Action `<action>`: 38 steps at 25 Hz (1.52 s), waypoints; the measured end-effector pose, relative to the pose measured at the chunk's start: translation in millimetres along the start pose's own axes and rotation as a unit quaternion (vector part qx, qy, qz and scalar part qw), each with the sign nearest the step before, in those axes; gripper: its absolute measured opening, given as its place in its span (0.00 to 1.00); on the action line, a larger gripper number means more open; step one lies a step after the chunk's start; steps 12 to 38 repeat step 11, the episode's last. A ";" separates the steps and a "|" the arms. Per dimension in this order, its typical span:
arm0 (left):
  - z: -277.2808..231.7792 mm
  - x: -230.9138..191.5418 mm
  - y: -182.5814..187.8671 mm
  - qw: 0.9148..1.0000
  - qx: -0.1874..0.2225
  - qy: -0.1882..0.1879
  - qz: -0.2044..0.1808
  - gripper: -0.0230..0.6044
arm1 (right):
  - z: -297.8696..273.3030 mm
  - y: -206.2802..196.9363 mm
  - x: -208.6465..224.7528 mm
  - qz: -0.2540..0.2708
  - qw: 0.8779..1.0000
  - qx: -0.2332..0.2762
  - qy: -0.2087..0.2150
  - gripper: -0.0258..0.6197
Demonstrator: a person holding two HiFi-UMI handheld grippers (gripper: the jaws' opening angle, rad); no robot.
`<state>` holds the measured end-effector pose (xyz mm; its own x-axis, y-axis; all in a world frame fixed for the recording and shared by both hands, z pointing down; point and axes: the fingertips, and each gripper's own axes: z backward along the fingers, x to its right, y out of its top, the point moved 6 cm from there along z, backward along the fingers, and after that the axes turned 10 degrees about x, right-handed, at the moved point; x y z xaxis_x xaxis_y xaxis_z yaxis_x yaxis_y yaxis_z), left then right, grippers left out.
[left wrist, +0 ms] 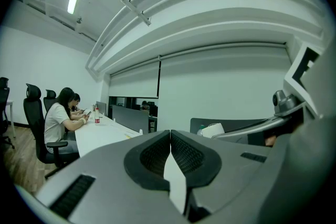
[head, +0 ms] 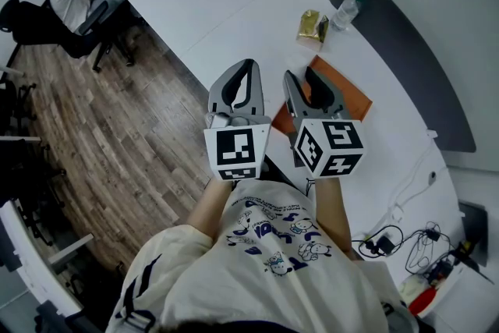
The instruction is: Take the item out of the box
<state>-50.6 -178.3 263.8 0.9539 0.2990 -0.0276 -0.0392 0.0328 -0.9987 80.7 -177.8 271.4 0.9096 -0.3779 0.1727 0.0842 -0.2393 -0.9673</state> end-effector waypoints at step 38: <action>3.1 0.0 0.5 1.000 0.000 0.000 -0.001 0.07 | 3.2 -0.8 -3.3 0.001 1.000 0.000 0.003 0.30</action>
